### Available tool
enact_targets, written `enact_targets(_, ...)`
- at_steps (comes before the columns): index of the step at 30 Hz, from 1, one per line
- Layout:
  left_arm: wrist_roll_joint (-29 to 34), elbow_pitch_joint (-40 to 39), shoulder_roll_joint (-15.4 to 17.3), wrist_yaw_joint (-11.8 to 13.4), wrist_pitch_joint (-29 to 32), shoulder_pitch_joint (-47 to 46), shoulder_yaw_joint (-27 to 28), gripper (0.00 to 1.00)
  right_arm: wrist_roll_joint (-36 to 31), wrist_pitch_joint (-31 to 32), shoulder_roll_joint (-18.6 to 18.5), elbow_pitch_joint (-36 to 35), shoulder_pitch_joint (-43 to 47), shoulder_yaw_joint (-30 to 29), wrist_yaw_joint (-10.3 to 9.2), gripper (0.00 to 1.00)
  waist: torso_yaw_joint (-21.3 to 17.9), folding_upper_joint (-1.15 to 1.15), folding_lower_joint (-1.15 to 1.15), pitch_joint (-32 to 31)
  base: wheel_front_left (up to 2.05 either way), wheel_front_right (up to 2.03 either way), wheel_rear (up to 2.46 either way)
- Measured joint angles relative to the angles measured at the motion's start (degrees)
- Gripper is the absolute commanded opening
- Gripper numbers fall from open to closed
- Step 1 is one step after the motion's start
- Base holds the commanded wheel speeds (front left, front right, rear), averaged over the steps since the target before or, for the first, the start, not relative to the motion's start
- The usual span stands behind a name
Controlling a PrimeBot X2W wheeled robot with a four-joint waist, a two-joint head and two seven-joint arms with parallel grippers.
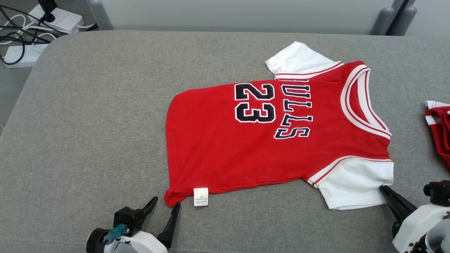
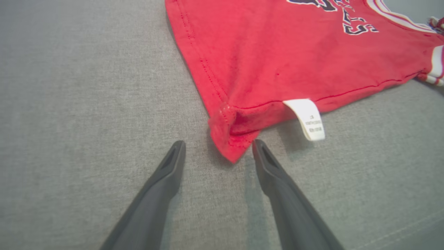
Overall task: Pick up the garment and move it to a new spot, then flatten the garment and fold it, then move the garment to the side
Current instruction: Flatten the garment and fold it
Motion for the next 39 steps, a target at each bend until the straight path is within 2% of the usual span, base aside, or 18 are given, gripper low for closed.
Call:
enact_targets(8,0.5,-3.1,-1.7,0.0,0.0,-0.1,1.5,1.0,0.0,0.0,0.1,-0.1,0.0,0.0,0.0,0.0,0.0,0.0,0.0,0.1,0.0,0.0,0.0)
enact_targets(12,3.4,-4.7,-1.4,0.0,0.0,-0.3,1.0,0.99,0.0,0.0,0.1,-0.1,0.0,0.0,0.0,0.0,-0.3,0.0,0.0,0.2,0.0,0.0,0.0)
enact_targets(13,3.8,-4.8,-1.3,0.0,0.0,-0.3,0.9,0.88,0.0,0.0,0.1,-0.1,0.0,0.0,0.0,0.0,-0.3,0.0,0.0,0.2,0.0,0.0,0.0)
enact_targets(16,6.1,-5.0,-0.5,0.0,0.0,-0.4,0.1,0.71,0.0,0.0,0.2,0.0,0.0,0.1,0.0,0.0,-0.5,0.0,0.0,0.3,0.0,0.0,0.0)
enact_targets(17,6.8,-4.8,0.0,0.0,0.0,-0.5,-0.4,0.61,0.0,0.0,0.2,0.0,0.0,0.1,0.0,0.0,-0.5,0.0,0.0,0.3,0.0,0.0,0.0)
enact_targets(19,8.1,-3.9,0.5,0.0,0.0,-1.1,-1.0,0.58,0.0,0.0,0.2,0.0,0.0,0.1,0.0,0.0,-0.5,0.0,0.0,0.3,0.0,0.0,0.0)
enact_targets(20,8.7,-3.5,0.8,0.0,0.0,-1.6,-1.4,0.6,0.0,0.0,0.2,0.0,0.0,0.1,0.0,0.0,-0.5,0.0,0.0,0.3,0.0,0.0,0.0)
enact_targets(22,9.4,-2.7,1.6,0.0,0.0,-2.9,-2.2,0.94,0.0,0.0,0.3,0.0,0.0,0.1,0.0,0.0,-0.5,0.0,0.0,0.3,0.0,0.0,0.0)
enact_targets(23,9.9,-2.3,2.0,0.0,0.0,-3.5,-2.3,1.0,0.0,0.0,0.3,0.0,0.0,0.2,0.0,0.0,-0.5,0.0,0.0,0.3,0.0,0.0,0.0)
enact_targets(32,10.3,1.3,3.7,0.0,0.0,-6.0,-5.1,1.0,0.0,0.0,0.6,0.0,-0.1,0.5,0.0,0.0,-0.9,0.0,0.0,0.4,0.0,0.0,0.0)
enact_targets(33,10.3,1.4,3.8,0.0,0.0,-6.4,-5.3,0.92,0.0,0.0,0.6,0.0,-0.1,0.5,0.0,0.0,-0.9,0.0,0.0,0.4,0.0,0.0,0.0)
enact_targets(35,10.3,1.7,3.9,0.0,0.0,-6.8,-6.0,0.89,0.0,0.0,0.6,0.0,-0.1,0.5,0.0,0.0,-1.0,0.0,0.0,0.4,0.0,0.0,0.0)
enact_targets(38,9.8,2.1,4.0,0.0,0.0,-7.3,-6.7,0.72,0.0,0.0,0.6,0.0,-0.1,0.5,0.0,0.0,-1.1,0.0,0.0,0.3,0.0,0.0,0.0)
enact_targets(39,9.7,2.2,4.1,0.0,0.0,-7.4,-7.0,0.5,0.0,0.0,0.6,0.0,-0.1,0.5,0.0,0.0,-1.1,0.0,0.0,0.3,0.0,0.0,0.0)
